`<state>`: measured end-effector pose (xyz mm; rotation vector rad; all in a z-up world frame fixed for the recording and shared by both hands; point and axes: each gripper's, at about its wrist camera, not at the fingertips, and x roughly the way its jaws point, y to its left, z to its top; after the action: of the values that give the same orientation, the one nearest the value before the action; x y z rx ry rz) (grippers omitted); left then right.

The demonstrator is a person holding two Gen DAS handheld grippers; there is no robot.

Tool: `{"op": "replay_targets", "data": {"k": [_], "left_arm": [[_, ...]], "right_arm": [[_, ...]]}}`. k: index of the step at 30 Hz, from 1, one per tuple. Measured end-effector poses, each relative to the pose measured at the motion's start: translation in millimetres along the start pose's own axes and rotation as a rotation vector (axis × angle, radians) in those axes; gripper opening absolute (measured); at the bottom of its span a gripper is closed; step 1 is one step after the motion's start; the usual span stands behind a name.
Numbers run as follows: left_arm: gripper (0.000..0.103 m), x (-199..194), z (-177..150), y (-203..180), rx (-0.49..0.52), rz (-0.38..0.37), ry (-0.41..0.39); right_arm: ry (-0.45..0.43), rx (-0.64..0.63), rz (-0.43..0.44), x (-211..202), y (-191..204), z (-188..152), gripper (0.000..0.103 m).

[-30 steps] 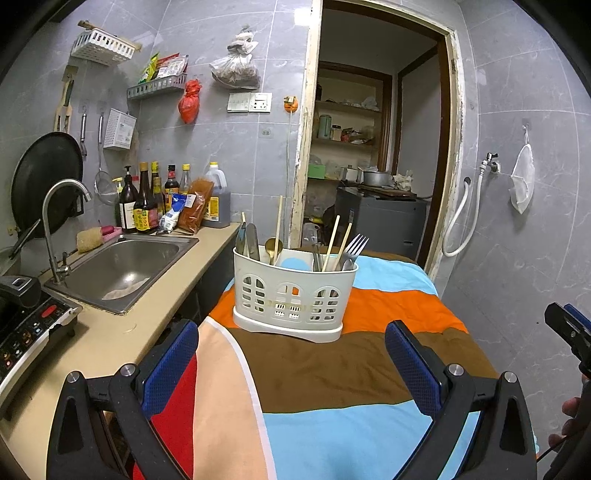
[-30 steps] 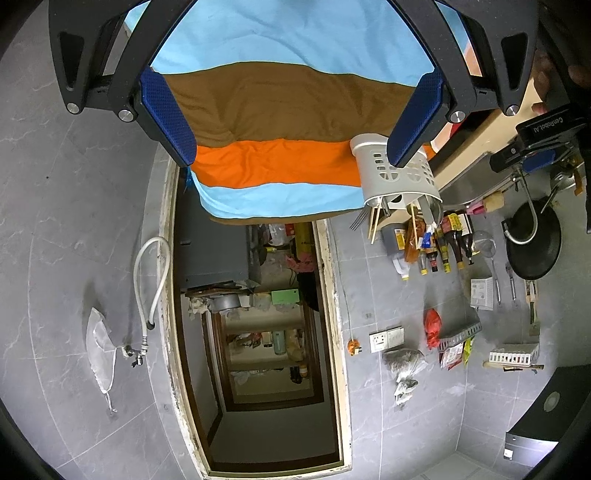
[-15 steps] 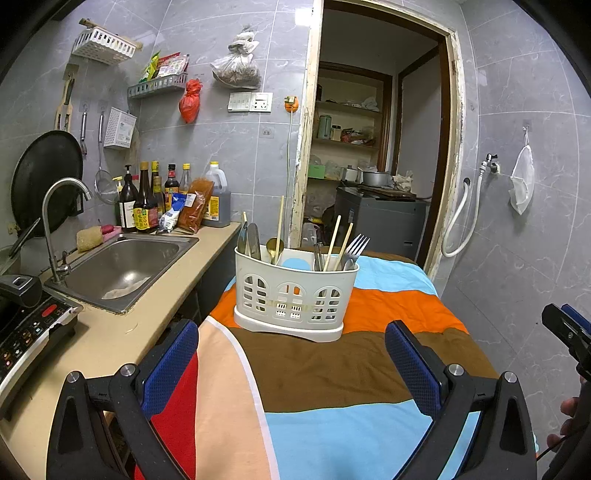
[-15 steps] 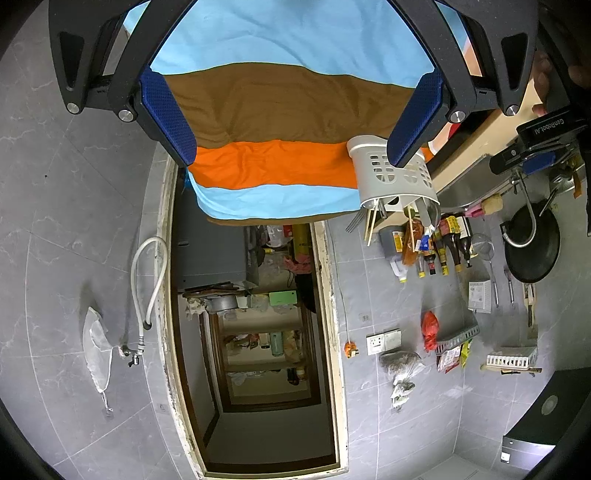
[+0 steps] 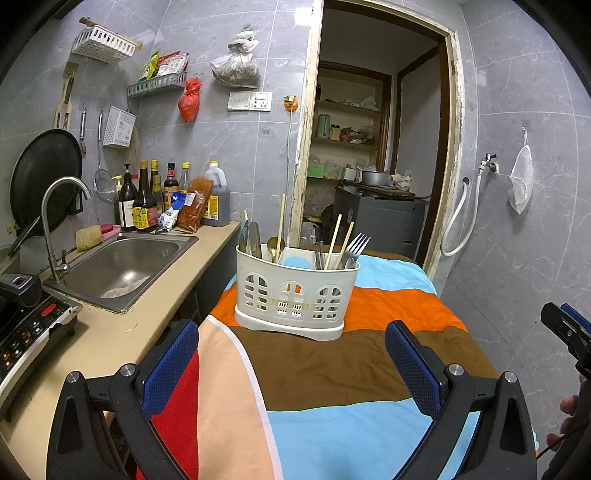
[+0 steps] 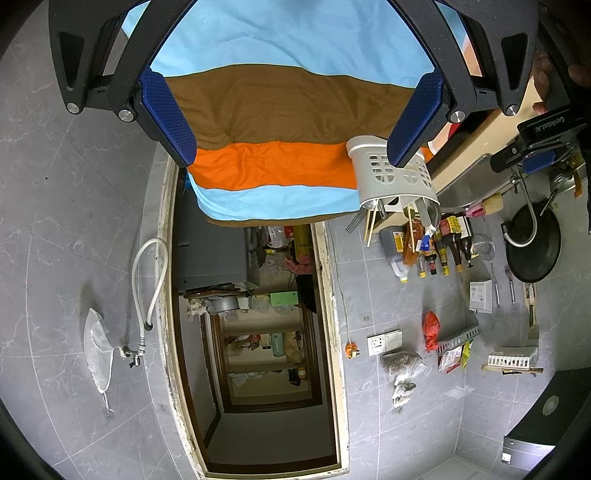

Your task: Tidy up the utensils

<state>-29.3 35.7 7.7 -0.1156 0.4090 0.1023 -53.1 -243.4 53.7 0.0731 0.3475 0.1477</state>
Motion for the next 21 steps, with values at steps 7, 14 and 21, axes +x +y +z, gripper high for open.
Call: {"op": "replay_targets", "data": {"k": [7, 14, 21], "left_arm": [[0.102, 0.1, -0.2, 1.3, 0.0, -0.001, -0.001], [0.102, -0.4, -0.3, 0.2, 0.002, 0.0, -0.002], [0.102, -0.1, -0.1, 0.5, -0.001, 0.0, -0.001]], "right_arm": [[0.001, -0.001, 0.001, 1.3, 0.3, -0.2, 0.102], [-0.001, 0.0, 0.001, 1.0, 0.6, 0.2, 0.102], [-0.001, -0.001, 0.004, 2.2, 1.0, 0.0, 0.102]]}}
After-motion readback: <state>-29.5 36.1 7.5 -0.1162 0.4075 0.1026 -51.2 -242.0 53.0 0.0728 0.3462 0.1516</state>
